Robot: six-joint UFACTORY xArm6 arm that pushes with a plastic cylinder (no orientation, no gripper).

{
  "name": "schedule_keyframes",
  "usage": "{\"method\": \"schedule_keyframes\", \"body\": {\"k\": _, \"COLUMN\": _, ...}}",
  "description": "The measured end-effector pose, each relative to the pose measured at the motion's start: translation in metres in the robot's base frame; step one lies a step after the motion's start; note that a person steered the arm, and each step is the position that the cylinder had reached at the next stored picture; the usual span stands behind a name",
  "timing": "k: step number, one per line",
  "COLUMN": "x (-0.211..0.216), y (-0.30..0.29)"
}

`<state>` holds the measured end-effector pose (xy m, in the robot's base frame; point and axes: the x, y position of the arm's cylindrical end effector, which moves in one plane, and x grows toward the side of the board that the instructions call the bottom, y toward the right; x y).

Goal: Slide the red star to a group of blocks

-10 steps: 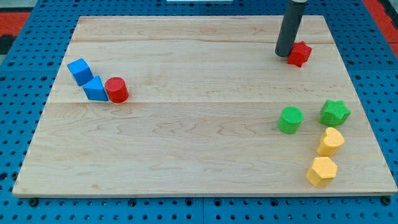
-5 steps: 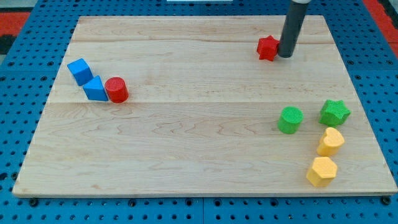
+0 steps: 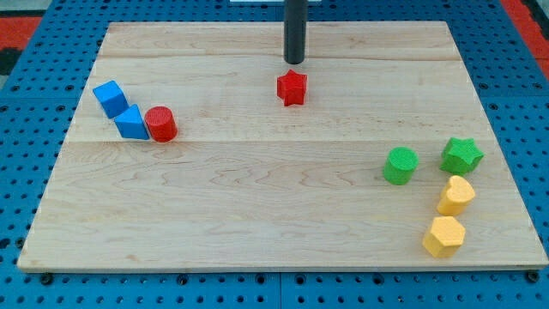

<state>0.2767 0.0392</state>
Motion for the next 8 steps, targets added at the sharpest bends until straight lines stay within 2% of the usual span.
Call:
{"method": "schedule_keyframes", "body": {"k": 1, "x": 0.006, "y": 0.020}}
{"method": "schedule_keyframes", "body": {"k": 2, "x": 0.032, "y": 0.022}}
{"method": "schedule_keyframes", "body": {"k": 4, "x": 0.048, "y": -0.104}}
{"method": "schedule_keyframes", "body": {"k": 5, "x": 0.012, "y": -0.019}}
{"method": "schedule_keyframes", "body": {"k": 6, "x": 0.051, "y": 0.049}}
{"method": "schedule_keyframes", "body": {"k": 7, "x": 0.073, "y": -0.005}}
{"method": "schedule_keyframes", "body": {"k": 8, "x": 0.059, "y": -0.108}}
